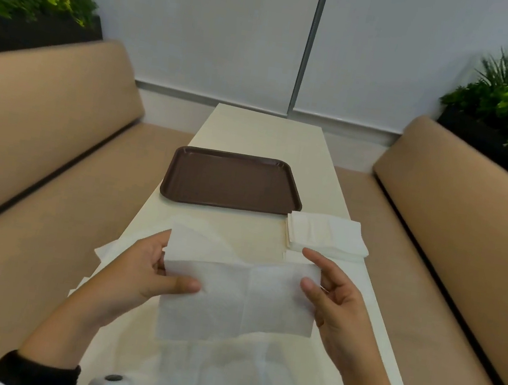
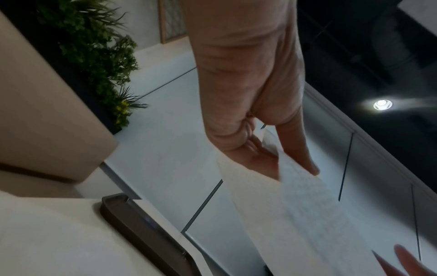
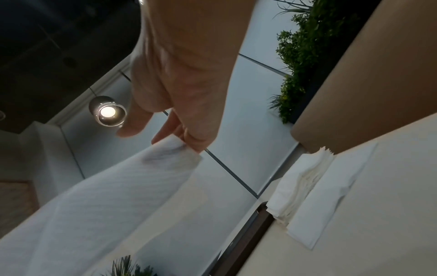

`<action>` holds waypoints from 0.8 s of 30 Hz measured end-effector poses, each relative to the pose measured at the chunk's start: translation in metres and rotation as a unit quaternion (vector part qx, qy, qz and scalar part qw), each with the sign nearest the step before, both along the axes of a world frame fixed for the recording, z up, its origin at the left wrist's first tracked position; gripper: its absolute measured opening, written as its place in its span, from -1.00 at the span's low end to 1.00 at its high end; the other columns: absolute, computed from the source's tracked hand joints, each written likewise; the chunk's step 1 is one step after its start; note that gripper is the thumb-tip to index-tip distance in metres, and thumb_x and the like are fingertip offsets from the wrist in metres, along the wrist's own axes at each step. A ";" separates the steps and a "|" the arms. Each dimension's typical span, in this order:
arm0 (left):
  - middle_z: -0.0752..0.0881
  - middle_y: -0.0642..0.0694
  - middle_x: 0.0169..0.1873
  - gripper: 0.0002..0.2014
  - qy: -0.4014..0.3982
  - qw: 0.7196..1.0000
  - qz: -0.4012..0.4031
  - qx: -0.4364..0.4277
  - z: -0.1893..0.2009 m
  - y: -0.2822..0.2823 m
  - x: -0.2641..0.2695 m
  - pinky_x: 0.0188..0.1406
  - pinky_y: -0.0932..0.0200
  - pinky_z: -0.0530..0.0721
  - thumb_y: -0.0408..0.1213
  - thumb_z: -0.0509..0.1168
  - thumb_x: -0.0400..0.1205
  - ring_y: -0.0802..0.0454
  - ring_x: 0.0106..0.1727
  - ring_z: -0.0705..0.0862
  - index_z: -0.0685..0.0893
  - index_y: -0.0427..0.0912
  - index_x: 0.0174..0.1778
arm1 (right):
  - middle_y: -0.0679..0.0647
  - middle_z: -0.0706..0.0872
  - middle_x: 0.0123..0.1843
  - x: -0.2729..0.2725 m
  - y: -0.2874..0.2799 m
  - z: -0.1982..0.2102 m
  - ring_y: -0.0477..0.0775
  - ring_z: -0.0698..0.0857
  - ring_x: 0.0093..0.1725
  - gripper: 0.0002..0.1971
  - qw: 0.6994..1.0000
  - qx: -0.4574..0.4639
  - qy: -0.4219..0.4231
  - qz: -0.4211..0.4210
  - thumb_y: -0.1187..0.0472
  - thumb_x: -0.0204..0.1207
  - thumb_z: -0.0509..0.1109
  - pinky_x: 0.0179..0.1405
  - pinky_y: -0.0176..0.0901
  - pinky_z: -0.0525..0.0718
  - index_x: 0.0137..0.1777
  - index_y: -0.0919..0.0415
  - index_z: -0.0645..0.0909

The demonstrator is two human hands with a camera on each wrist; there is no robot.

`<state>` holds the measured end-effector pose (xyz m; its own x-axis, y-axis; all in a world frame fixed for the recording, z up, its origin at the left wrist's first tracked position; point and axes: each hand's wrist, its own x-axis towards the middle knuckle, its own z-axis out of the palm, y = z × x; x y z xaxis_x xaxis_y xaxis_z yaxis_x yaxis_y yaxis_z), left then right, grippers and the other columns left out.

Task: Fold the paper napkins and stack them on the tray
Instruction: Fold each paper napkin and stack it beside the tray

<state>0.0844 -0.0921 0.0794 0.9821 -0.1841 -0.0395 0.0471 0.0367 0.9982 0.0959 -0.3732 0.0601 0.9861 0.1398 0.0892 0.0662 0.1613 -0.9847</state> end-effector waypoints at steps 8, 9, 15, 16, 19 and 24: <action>0.83 -0.20 -0.19 -0.31 -0.088 0.994 0.067 0.000 0.008 -0.008 -0.009 -0.17 0.20 0.77 0.02 0.67 0.14 -0.06 -0.17 0.82 0.62 0.38 0.20 | 0.07 0.80 -0.19 0.001 -0.002 0.009 -0.04 0.74 -0.15 -0.71 0.997 -0.029 -0.052 -0.045 0.16 0.25 0.54 -0.11 -0.27 0.70 0.01 -0.01 0.78; 0.83 -0.13 -0.15 -0.40 -0.092 0.993 0.063 0.025 0.007 -0.007 -0.009 -0.18 0.26 0.75 0.16 0.65 0.07 -0.01 -0.16 0.80 0.74 0.25 0.05 | 0.05 0.80 -0.19 0.001 -0.003 0.010 -0.04 0.74 -0.15 -0.74 0.997 -0.038 -0.052 -0.045 0.13 0.24 0.54 -0.13 -0.27 0.69 -0.03 -0.03 0.78; 0.81 -0.01 -0.21 -0.89 -0.109 0.983 0.121 0.087 -0.002 -0.014 -0.005 -0.18 0.28 0.64 -0.09 0.45 0.37 0.10 -0.21 0.72 0.80 0.00 -0.26 | -0.04 0.78 -0.22 0.003 -0.013 0.006 -0.06 0.71 -0.19 -0.91 0.993 -0.086 -0.054 -0.065 0.13 0.28 0.53 -0.15 -0.16 0.62 -0.20 0.00 0.77; 0.80 0.00 -0.24 -0.91 -0.109 0.981 0.131 0.091 -0.004 -0.015 -0.005 -0.19 0.29 0.63 -0.11 0.45 0.36 0.10 -0.23 0.72 0.80 0.01 -0.29 | -0.06 0.78 -0.20 0.003 -0.015 0.005 -0.08 0.71 -0.15 -0.95 0.991 -0.103 -0.057 -0.069 0.16 0.31 0.53 -0.10 -0.15 0.61 -0.24 0.00 0.77; 0.73 0.14 -0.14 -0.91 -0.113 0.974 0.148 0.126 -0.012 -0.019 -0.001 -0.19 0.43 0.58 -0.07 0.56 0.31 0.19 -0.14 0.69 0.80 0.10 -0.35 | -0.26 0.69 0.06 0.002 -0.025 0.001 -0.25 0.64 0.13 -0.99 0.976 -0.188 -0.063 -0.086 0.05 0.31 0.51 0.09 -0.27 0.52 -0.29 -0.09 0.75; 0.74 0.22 -0.04 -0.94 -0.094 0.982 0.076 0.143 -0.023 -0.042 0.011 -0.11 0.46 0.55 -0.17 0.44 0.44 0.29 -0.03 0.69 0.72 0.04 -0.34 | 0.11 0.73 -0.15 0.002 -0.051 -0.015 0.01 0.69 -0.01 -0.76 0.982 -0.172 -0.028 -0.072 -0.14 0.35 0.50 0.09 -0.08 0.49 -0.16 -0.02 0.66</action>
